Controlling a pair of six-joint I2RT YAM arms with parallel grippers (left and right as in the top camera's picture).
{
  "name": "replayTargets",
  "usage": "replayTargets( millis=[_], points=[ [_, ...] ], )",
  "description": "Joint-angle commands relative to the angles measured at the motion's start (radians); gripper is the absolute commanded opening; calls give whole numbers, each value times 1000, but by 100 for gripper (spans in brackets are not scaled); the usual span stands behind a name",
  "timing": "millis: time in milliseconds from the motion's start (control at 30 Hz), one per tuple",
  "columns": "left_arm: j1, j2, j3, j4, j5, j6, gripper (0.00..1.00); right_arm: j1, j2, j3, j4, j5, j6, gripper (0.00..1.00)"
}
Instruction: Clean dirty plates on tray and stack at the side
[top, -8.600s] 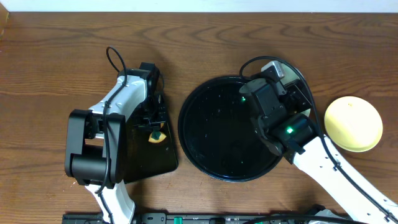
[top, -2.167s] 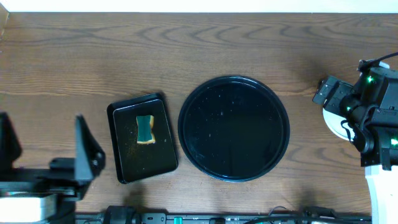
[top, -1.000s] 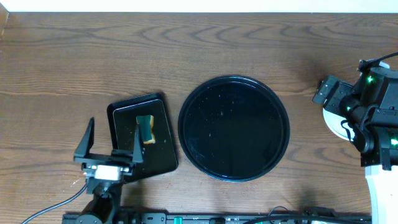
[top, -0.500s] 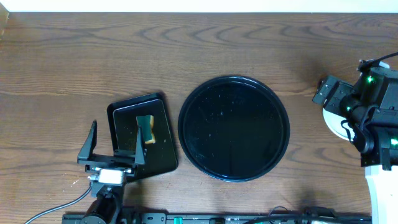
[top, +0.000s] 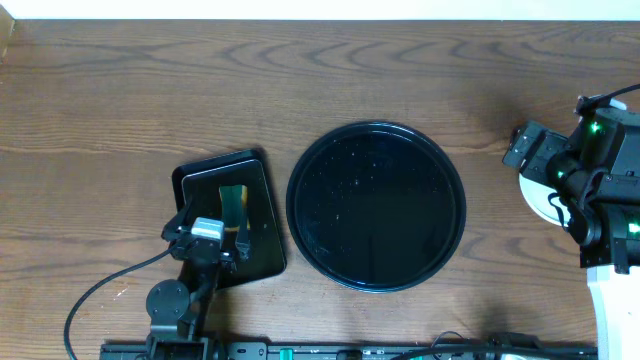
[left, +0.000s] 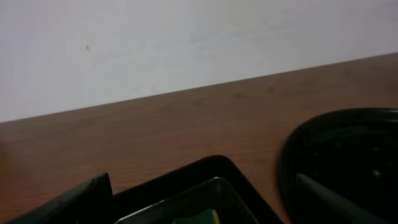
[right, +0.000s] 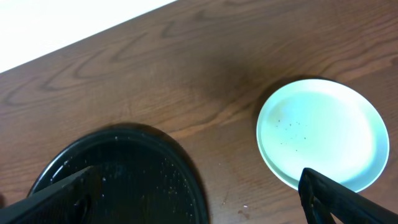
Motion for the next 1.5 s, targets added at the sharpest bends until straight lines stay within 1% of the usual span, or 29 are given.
replayTargets(
  millis=[0,1367,1467],
  points=[
    [5,-10,-2,-76,-22,13,91,8,-2,15,-1,0,-15,99],
    [5,-6,-2,-72,-22,9,91,9,-2,14,-2,3,-15,99],
    [5,-6,-2,-73,-22,9,91,9,-33,14,-18,4,-15,99]
  ],
)
